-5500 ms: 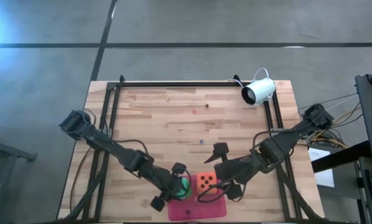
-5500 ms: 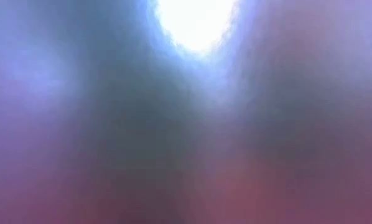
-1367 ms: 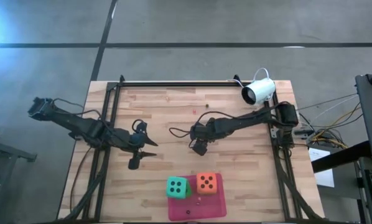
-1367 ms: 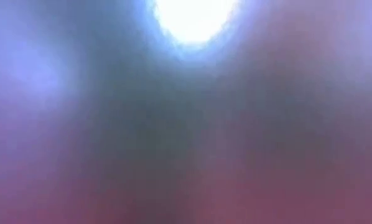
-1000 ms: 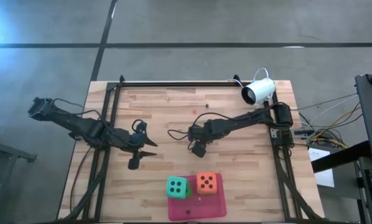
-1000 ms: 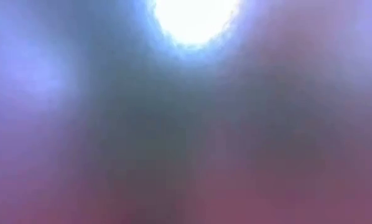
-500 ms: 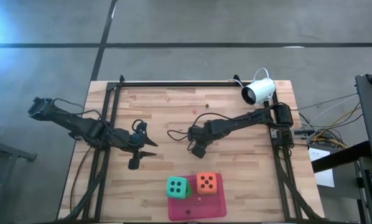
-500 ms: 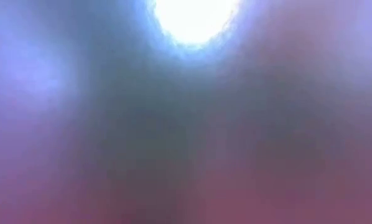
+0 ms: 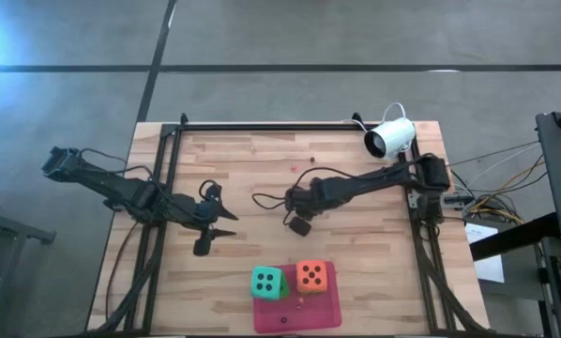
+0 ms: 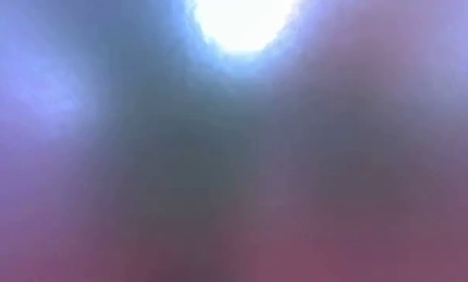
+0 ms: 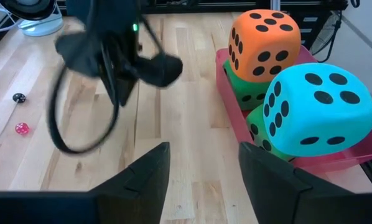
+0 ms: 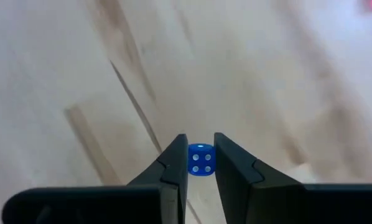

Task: Pick & Place Dice
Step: Put the blue dice into the pink bin

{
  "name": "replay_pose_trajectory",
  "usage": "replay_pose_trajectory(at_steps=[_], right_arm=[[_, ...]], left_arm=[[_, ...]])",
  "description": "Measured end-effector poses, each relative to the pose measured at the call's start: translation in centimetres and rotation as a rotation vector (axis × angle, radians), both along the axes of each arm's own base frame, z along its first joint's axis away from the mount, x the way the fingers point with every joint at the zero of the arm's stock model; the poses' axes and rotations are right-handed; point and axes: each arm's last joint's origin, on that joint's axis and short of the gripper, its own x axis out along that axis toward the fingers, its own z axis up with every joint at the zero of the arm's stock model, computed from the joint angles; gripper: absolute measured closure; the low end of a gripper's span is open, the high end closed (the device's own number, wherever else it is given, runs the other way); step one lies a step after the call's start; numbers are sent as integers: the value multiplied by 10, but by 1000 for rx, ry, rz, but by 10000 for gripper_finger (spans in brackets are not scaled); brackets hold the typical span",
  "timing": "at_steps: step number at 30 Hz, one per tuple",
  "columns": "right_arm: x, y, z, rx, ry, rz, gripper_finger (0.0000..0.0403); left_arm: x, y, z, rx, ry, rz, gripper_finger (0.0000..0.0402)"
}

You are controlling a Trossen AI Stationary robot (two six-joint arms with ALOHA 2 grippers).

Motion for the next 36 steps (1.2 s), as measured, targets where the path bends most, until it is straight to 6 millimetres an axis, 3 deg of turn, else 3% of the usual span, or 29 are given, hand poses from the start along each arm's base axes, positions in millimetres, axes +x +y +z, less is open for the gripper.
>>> replay_pose_trajectory(at_steps=[8, 18, 22, 28, 36], right_arm=[[-19, 18, 67, -80, -187, 38, 351], [-47, 85, 128, -66, -445, 304, 351], [-52, 113, 136, -53, -527, 409, 351], [-44, 145, 127, -20, -603, 557, 351], [-38, 161, 114, 79, -600, 654, 351]], left_arm=[[0, 0, 0, 1, -1, -1, 199], [0, 0, 0, 2, -2, -2, 219], [0, 0, 0, 2, -2, -2, 228], [0, 0, 0, 2, -2, -2, 237], [0, 0, 0, 2, -2, -2, 238]])
